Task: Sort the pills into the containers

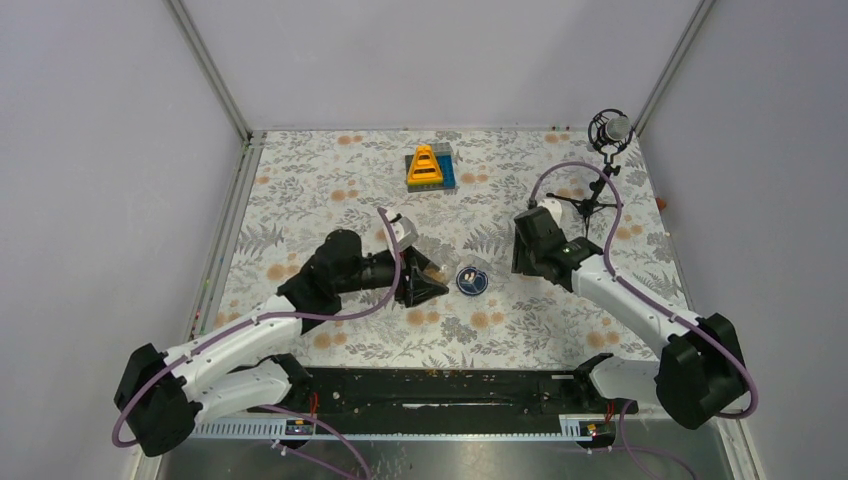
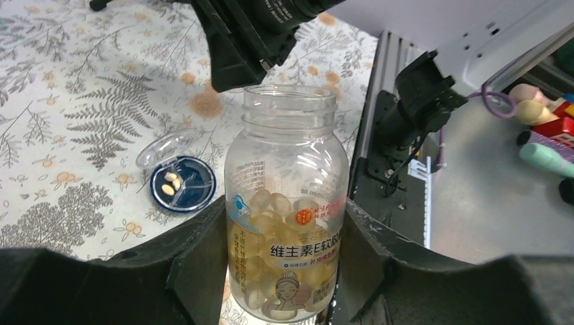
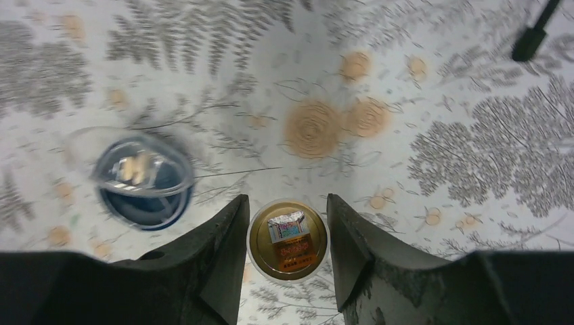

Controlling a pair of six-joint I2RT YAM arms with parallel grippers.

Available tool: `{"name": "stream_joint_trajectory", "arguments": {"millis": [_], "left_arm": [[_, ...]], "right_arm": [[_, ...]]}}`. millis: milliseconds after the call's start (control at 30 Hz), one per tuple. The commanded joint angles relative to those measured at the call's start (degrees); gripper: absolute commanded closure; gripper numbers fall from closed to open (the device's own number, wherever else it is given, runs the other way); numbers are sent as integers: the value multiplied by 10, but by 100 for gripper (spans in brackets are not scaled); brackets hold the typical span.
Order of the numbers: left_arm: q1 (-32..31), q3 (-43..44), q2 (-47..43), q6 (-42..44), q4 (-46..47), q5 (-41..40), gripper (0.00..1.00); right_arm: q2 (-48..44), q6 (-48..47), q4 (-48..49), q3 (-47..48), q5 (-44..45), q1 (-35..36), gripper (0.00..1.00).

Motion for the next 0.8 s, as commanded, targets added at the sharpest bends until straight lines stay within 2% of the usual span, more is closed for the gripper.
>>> {"name": "stream_joint_trajectory", "arguments": {"millis": [0, 200, 333, 433, 600, 700, 767], "left_arm": [[-20, -3, 23, 37, -13, -56, 100], [-45, -16, 56, 35, 3, -78, 100], [-50, -27, 80, 19, 18, -80, 100], [-55, -35, 93, 17, 29, -85, 100], [-57, -53, 103, 16, 56, -89, 100], [-57, -59, 108, 15, 59, -93, 100], [-57, -63, 114, 15, 64, -95, 100]], "right_arm": [[13, 67, 68, -37, 106, -6, 59], [70, 103, 119, -69, 121, -6, 57], [106, 122, 144, -79, 117, -6, 53], [125, 131, 158, -83, 106, -6, 44], [122, 128, 154, -81, 107, -7, 20], [111, 105, 152, -74, 97, -6, 18], [113, 83, 152, -60, 78, -7, 24]]}}
